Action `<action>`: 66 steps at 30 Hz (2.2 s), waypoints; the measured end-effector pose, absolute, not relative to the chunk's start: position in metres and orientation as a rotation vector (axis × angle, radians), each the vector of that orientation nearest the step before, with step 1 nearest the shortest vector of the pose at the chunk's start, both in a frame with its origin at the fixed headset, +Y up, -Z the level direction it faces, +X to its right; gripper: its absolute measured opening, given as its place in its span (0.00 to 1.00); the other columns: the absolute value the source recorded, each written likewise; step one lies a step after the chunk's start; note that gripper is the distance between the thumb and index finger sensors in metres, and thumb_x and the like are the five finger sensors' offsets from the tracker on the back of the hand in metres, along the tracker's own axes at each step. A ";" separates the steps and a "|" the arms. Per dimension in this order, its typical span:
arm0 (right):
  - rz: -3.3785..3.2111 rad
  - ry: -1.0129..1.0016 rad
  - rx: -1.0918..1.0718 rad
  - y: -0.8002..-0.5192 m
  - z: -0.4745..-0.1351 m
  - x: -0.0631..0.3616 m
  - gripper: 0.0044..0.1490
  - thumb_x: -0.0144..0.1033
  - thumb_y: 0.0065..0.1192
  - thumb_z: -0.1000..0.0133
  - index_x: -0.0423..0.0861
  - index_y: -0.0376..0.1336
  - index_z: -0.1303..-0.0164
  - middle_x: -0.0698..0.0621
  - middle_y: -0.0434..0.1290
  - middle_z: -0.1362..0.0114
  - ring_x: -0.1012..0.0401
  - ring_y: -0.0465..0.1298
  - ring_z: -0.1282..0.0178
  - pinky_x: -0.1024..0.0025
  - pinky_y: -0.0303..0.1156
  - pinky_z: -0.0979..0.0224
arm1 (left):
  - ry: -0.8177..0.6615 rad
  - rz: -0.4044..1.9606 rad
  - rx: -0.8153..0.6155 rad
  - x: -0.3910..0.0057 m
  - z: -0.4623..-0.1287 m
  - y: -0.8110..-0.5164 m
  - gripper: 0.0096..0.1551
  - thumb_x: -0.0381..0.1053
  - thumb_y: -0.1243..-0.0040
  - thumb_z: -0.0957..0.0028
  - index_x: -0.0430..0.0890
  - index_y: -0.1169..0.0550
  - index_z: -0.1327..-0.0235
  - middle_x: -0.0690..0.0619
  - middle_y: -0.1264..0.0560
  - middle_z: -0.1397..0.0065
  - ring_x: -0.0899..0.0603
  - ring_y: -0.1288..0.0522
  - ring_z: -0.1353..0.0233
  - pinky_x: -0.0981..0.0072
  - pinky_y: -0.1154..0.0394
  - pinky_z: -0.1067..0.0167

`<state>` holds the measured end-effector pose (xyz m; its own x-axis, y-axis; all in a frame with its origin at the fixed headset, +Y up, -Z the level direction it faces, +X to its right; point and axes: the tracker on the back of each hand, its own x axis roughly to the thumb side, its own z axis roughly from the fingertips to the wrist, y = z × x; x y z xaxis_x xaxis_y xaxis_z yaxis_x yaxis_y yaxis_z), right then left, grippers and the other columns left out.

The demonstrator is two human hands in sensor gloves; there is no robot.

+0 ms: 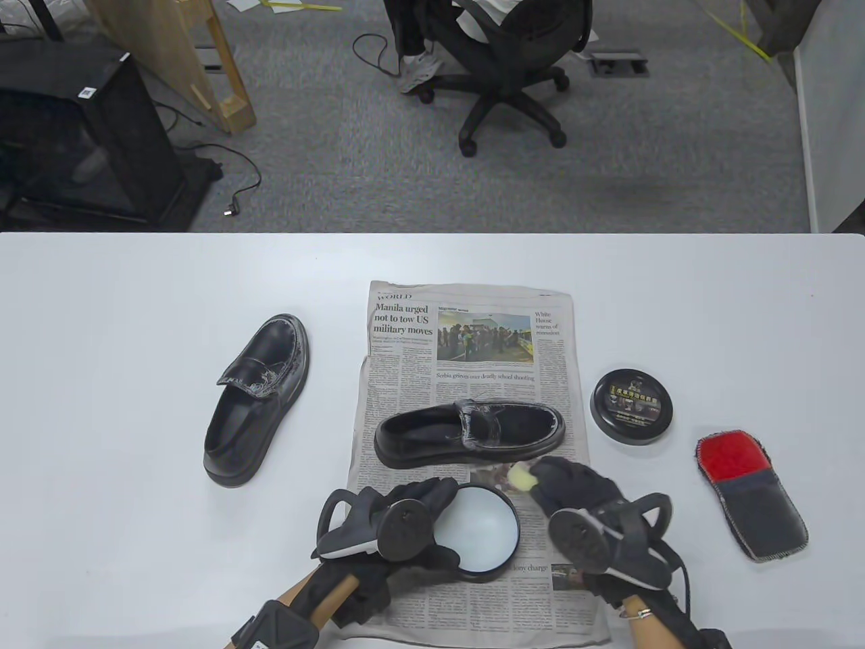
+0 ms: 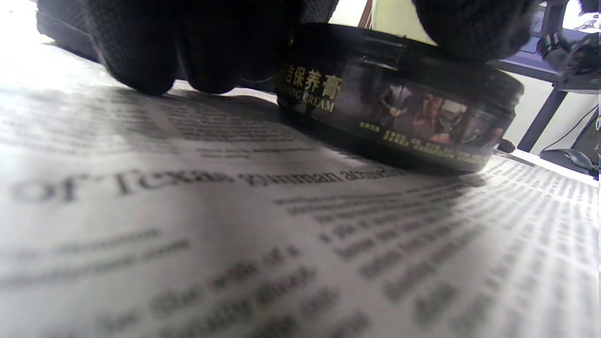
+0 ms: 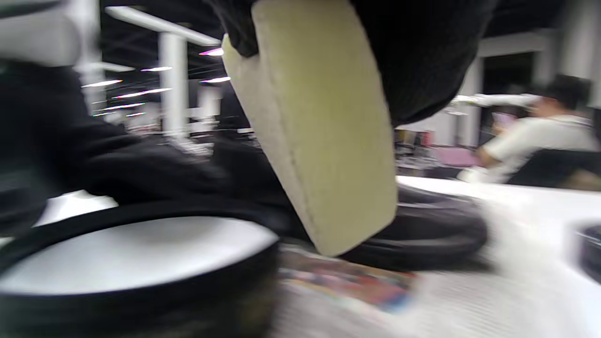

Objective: Dip and apply leather care cream with polishing sponge on shoes

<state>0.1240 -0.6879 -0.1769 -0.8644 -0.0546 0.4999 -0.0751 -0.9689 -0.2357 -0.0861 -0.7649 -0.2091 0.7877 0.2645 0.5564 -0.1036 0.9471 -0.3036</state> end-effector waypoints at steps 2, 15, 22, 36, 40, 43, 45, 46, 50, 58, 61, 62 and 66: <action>3.002 -0.487 0.979 -0.697 -0.166 0.096 0.26 0.44 0.50 0.38 0.47 0.66 0.34 0.51 0.75 0.30 0.55 0.81 0.35 0.70 0.81 0.36 | -0.629 0.208 -0.264 -0.086 -0.209 -0.765 0.60 0.73 0.44 0.55 0.44 0.44 0.13 0.39 0.35 0.13 0.32 0.33 0.20 0.36 0.30 0.31; 2.871 0.186 1.011 -0.739 -0.190 0.080 0.26 0.45 0.50 0.38 0.52 0.62 0.30 0.53 0.69 0.24 0.55 0.73 0.26 0.68 0.75 0.29 | -0.624 0.168 -0.235 -0.084 -0.211 -0.765 0.62 0.74 0.46 0.60 0.45 0.43 0.14 0.42 0.33 0.14 0.34 0.32 0.21 0.38 0.29 0.31; 2.704 0.335 0.917 -0.742 -0.194 0.083 0.27 0.41 0.48 0.35 0.45 0.60 0.28 0.47 0.70 0.25 0.53 0.75 0.31 0.70 0.78 0.35 | -0.621 0.156 -0.220 -0.083 -0.211 -0.765 0.61 0.74 0.48 0.60 0.46 0.43 0.14 0.42 0.33 0.15 0.35 0.31 0.21 0.38 0.29 0.31; 2.950 -0.629 0.596 -0.669 -0.200 0.135 0.26 0.41 0.48 0.36 0.44 0.63 0.30 0.47 0.75 0.30 0.54 0.82 0.37 0.75 0.83 0.39 | -0.536 0.173 0.114 -0.101 -0.221 -0.703 0.48 0.69 0.44 0.48 0.49 0.37 0.15 0.45 0.32 0.15 0.37 0.30 0.21 0.44 0.27 0.30; 3.124 -0.579 0.309 -0.689 -0.243 0.154 0.27 0.42 0.47 0.36 0.47 0.60 0.28 0.48 0.71 0.24 0.52 0.77 0.29 0.69 0.79 0.32 | -0.388 0.032 0.093 -0.096 -0.254 -0.702 0.55 0.71 0.45 0.49 0.48 0.44 0.11 0.38 0.43 0.09 0.30 0.41 0.15 0.34 0.34 0.26; 3.125 -0.316 0.287 -0.710 -0.266 0.158 0.27 0.44 0.44 0.35 0.50 0.56 0.25 0.48 0.63 0.17 0.48 0.68 0.19 0.51 0.70 0.22 | -0.333 -0.023 -0.036 -0.092 -0.281 -0.716 0.61 0.73 0.45 0.51 0.47 0.49 0.09 0.36 0.47 0.08 0.27 0.45 0.15 0.31 0.36 0.26; 3.013 -0.192 0.341 -0.718 -0.273 0.155 0.28 0.46 0.45 0.35 0.49 0.56 0.25 0.47 0.62 0.16 0.46 0.66 0.18 0.49 0.67 0.21 | -0.322 -0.036 -0.110 -0.091 -0.292 -0.727 0.63 0.75 0.45 0.53 0.48 0.50 0.09 0.36 0.46 0.08 0.27 0.43 0.15 0.32 0.35 0.26; 2.959 -0.093 0.376 -0.723 -0.275 0.152 0.29 0.47 0.47 0.35 0.49 0.56 0.24 0.45 0.61 0.15 0.45 0.65 0.18 0.48 0.67 0.21 | -0.314 -0.041 -0.129 -0.091 -0.296 -0.733 0.63 0.75 0.44 0.55 0.49 0.49 0.09 0.37 0.43 0.08 0.28 0.39 0.16 0.34 0.32 0.27; 3.092 -0.085 0.398 -0.730 -0.278 0.145 0.37 0.49 0.46 0.35 0.49 0.49 0.17 0.46 0.59 0.14 0.46 0.64 0.16 0.48 0.65 0.21 | -0.285 -0.039 -0.083 -0.092 -0.300 -0.740 0.57 0.74 0.38 0.60 0.54 0.39 0.15 0.48 0.28 0.17 0.38 0.26 0.23 0.47 0.25 0.31; 3.339 -0.242 0.359 -0.737 -0.277 0.161 0.28 0.38 0.50 0.36 0.58 0.55 0.24 0.55 0.63 0.18 0.52 0.69 0.20 0.61 0.73 0.24 | -0.242 -0.107 -0.012 -0.090 -0.298 -0.743 0.51 0.73 0.39 0.61 0.56 0.32 0.21 0.53 0.23 0.24 0.45 0.22 0.29 0.57 0.22 0.37; 3.312 -0.244 0.426 -0.736 -0.263 0.170 0.27 0.37 0.51 0.36 0.57 0.56 0.24 0.53 0.64 0.19 0.51 0.70 0.20 0.61 0.73 0.24 | -0.236 -0.120 -0.007 -0.089 -0.298 -0.743 0.50 0.73 0.39 0.61 0.56 0.31 0.22 0.53 0.22 0.25 0.45 0.22 0.30 0.58 0.21 0.38; 3.304 -0.248 0.450 -0.736 -0.260 0.170 0.27 0.37 0.51 0.36 0.56 0.56 0.24 0.53 0.64 0.19 0.51 0.69 0.20 0.61 0.73 0.24 | -0.234 -0.116 -0.007 -0.089 -0.298 -0.743 0.50 0.73 0.39 0.61 0.55 0.31 0.22 0.53 0.22 0.25 0.45 0.22 0.30 0.58 0.21 0.38; 3.210 -0.268 0.538 -0.733 -0.248 0.157 0.27 0.38 0.50 0.36 0.57 0.57 0.24 0.53 0.64 0.18 0.50 0.68 0.19 0.58 0.71 0.23 | -0.247 -0.096 -0.019 -0.089 -0.299 -0.744 0.49 0.72 0.38 0.62 0.57 0.30 0.23 0.54 0.22 0.25 0.45 0.22 0.29 0.56 0.22 0.37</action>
